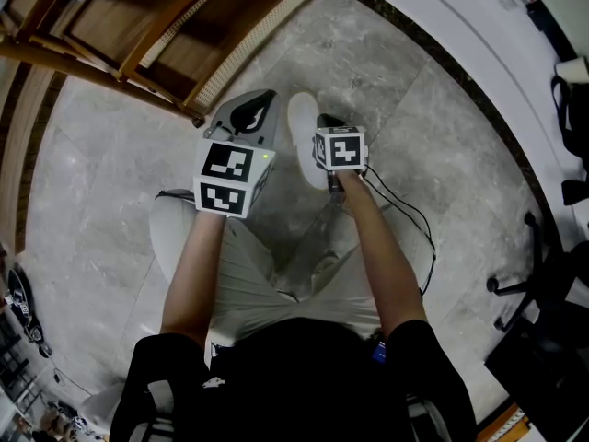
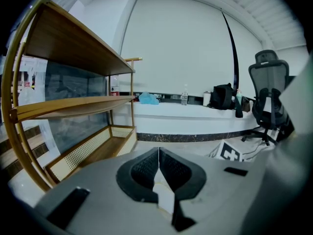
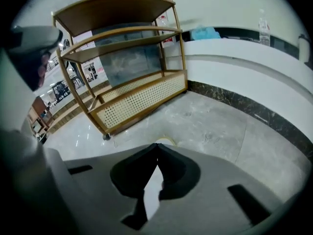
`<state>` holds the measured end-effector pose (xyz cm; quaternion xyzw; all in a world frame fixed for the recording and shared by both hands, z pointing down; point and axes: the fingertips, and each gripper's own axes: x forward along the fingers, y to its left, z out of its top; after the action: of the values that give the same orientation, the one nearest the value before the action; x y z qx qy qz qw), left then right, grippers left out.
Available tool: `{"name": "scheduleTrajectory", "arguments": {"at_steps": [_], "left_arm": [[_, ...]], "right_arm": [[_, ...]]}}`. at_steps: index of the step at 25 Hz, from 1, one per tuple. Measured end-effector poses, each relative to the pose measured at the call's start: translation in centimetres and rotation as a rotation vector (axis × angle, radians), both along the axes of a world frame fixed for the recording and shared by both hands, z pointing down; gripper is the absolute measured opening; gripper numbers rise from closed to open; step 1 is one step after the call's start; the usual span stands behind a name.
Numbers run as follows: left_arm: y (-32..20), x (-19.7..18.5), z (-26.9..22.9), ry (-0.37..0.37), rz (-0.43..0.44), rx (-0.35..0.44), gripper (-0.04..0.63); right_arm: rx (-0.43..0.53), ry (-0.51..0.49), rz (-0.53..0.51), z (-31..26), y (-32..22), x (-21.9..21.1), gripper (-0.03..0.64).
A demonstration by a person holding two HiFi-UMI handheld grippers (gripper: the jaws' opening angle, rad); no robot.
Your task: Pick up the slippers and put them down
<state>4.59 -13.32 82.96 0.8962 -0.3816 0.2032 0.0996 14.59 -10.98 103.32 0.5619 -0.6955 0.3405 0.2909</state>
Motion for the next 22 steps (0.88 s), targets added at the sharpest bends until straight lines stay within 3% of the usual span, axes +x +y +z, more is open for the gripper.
{"name": "scheduleTrajectory", "arguments": {"at_steps": [11,15,22], "left_arm": [[-0.2,0.2,-0.3,0.012,-0.009,0.011,0.006],[0.0,0.5,-0.4,0.025,-0.006,-0.014,0.006],[-0.7,-0.3,-0.9,0.034,-0.035,0.024,0.006]], "right_arm": [[0.320,-0.029,-0.060,-13.1,-2.9,-2.0,-0.002],[0.396,-0.008,-0.077,-16.0,-3.1,-2.2,-0.002],[0.477,-0.043,-0.100,-19.9,-3.5,-3.5,-0.002]]}}
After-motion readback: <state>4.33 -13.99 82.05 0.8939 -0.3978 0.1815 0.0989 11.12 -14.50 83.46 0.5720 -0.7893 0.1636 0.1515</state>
